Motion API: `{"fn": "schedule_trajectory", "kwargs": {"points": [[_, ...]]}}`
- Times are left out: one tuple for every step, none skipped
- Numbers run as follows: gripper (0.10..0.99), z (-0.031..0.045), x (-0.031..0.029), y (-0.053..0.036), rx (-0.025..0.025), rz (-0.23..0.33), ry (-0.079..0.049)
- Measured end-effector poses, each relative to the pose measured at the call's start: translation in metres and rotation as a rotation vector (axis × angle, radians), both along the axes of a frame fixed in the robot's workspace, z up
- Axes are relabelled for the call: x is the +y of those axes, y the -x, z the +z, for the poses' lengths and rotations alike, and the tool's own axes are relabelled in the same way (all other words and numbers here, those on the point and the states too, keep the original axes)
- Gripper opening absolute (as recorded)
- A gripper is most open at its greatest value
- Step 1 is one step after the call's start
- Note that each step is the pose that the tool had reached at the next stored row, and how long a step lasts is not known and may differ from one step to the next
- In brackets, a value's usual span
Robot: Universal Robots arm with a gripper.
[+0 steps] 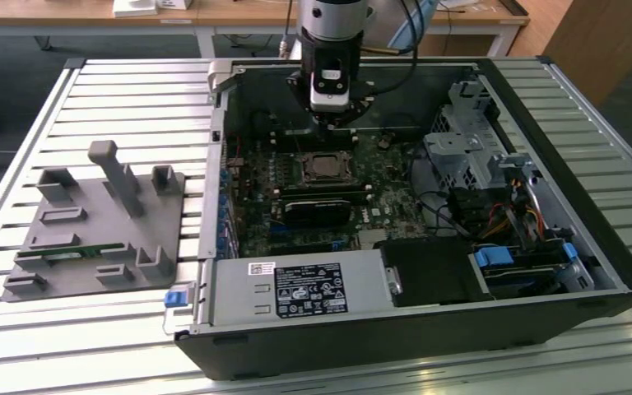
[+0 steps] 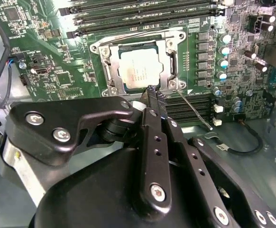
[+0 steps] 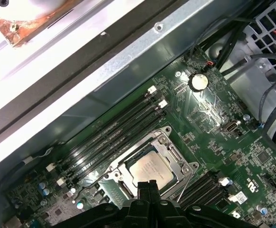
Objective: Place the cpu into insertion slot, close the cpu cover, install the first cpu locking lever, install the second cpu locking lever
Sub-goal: 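Install the first cpu locking lever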
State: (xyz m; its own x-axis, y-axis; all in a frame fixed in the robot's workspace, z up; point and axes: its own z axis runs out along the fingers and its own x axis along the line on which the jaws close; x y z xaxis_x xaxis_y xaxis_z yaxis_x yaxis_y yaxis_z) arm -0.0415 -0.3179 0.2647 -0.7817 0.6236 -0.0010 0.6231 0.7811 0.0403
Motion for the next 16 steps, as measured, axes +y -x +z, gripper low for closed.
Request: {"fn": "schedule_trajectory", "kwargs": {"points": [[0.106, 0.0, 0.0, 0.0, 0.0, 0.004, 0.0], [0.106, 0.0, 0.0, 0.0, 0.0, 0.008, 0.0], [0.106, 0.0, 0.0, 0.0, 0.0, 0.013, 0.0], [0.106, 0.0, 0.0, 0.0, -0.0003, 0.019, 0.0], [0.106, 0.0, 0.0, 0.0, -0.0009, 0.025, 0.0], [0.106, 0.0, 0.0, 0.0, -0.0015, 0.033, 0.0], [0.106, 0.0, 0.0, 0.0, -0.0018, 0.043, 0.0], [0.106, -0.0001, -0.0001, 0.0, -0.0021, 0.053, 0.0], [0.106, -0.0002, -0.0001, 0.0, -0.0025, 0.065, 0.0], [0.106, -0.0002, -0.0001, 0.0, -0.0026, 0.081, 0.0], [0.106, -0.0004, -0.0001, 0.0, -0.0026, 0.1, 0.0], [0.106, -0.0005, -0.0001, 0.0, -0.0026, 0.118, 0.0], [0.106, -0.0007, -0.0001, 0.0, -0.0027, 0.136, 0.0], [0.106, -0.0009, -0.0001, 0.0, -0.0027, 0.154, 0.0], [0.106, -0.001, -0.0001, 0.0, -0.0027, 0.172, 0.0], [0.106, -0.0012, -0.0001, 0.0, -0.0026, 0.19, 0.0]]}}
